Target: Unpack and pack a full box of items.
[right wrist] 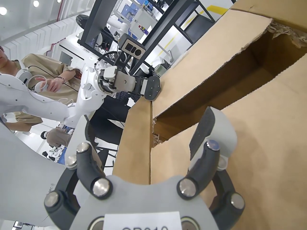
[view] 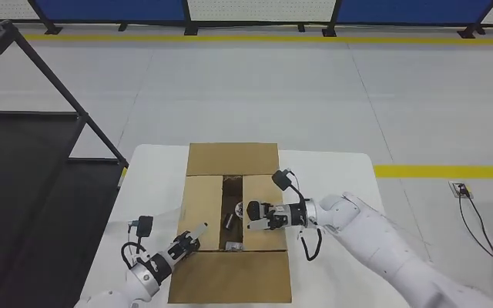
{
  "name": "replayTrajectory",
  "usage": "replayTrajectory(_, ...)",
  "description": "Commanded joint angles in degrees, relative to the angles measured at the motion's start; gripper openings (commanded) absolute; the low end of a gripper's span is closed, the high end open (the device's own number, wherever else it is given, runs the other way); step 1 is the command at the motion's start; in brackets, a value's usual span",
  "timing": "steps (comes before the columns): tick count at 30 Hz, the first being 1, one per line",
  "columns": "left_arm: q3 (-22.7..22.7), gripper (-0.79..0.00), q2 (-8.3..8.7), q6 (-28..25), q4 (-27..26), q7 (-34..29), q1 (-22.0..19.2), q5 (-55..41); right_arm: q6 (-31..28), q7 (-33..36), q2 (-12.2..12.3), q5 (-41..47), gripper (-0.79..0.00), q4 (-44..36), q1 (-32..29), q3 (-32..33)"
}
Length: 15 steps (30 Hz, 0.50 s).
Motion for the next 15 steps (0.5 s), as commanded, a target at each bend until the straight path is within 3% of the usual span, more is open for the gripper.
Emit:
replayTrajectory(1, 0.04, 0.000, 0.05, 0.17, 0.27, 0.13, -0.09, 0.01, 0.00, 0.00, -0.55, -0.47, 0.000, 0.95, 0.21, -0.14)
replayTrajectory(15, 0.93, 0.000, 0.49, 3.00, 0.94, 0.76, -1.12, 1.37, 0.00, 0.00, -3.34, -4.15, 0.000, 3.88, 1.89, -1.58)
